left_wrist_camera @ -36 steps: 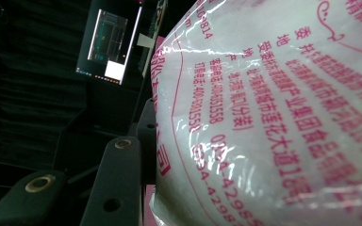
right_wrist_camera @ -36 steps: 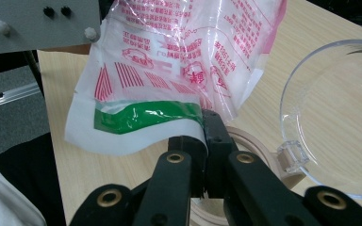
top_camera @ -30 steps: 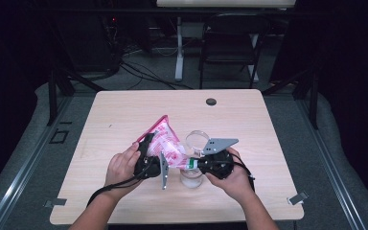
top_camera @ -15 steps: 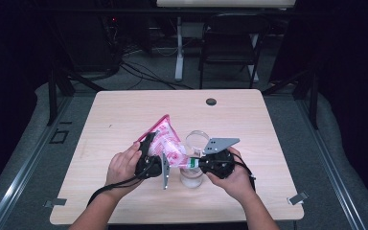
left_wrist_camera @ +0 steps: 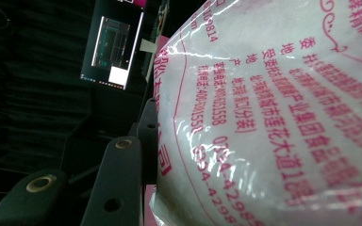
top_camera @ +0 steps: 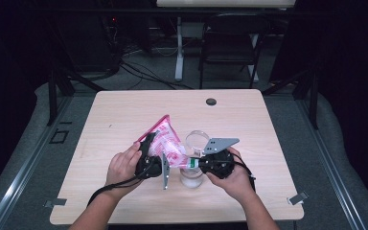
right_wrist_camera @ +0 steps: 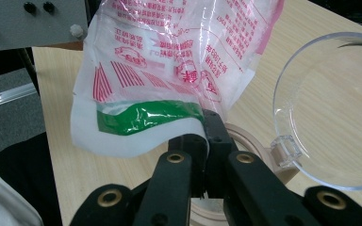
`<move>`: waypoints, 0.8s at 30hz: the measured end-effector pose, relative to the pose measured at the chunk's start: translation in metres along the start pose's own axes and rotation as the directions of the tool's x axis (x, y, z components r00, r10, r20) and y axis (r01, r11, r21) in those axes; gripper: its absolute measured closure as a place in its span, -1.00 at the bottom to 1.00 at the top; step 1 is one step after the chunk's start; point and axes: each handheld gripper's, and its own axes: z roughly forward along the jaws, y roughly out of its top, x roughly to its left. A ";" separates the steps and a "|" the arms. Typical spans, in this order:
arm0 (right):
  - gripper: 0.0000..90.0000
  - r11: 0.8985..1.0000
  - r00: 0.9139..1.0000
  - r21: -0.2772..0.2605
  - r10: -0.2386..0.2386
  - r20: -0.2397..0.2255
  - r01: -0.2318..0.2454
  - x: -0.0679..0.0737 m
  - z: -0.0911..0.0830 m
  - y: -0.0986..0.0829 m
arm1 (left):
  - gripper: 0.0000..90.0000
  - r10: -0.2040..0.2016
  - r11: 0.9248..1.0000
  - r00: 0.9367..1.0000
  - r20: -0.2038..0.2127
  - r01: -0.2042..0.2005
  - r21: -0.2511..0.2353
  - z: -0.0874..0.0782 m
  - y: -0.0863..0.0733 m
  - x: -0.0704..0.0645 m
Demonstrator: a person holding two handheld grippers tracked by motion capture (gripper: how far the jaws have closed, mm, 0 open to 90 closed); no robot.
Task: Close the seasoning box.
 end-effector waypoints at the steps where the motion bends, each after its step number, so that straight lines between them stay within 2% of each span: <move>1: 1.00 1.000 1.000 0.002 0.000 -0.001 0.000 0.000 0.000 0.000 | 0.39 0.001 1.000 1.000 -0.002 -0.001 0.000 0.000 0.000 0.000; 16: 1.00 1.000 1.000 0.009 0.006 -0.003 -0.006 -0.001 0.003 -0.002 | 0.39 0.004 1.000 1.000 -0.003 -0.004 -0.001 0.000 0.000 0.001; 18: 1.00 1.000 1.000 0.009 0.006 -0.006 -0.006 -0.001 0.003 -0.002 | 0.39 0.007 1.000 1.000 -0.008 -0.007 -0.014 0.001 -0.001 0.001; 24: 0.99 1.000 1.000 0.008 0.003 -0.004 -0.002 0.000 0.005 -0.002 | 0.39 0.001 1.000 1.000 -0.005 -0.001 -0.003 0.000 -0.002 0.001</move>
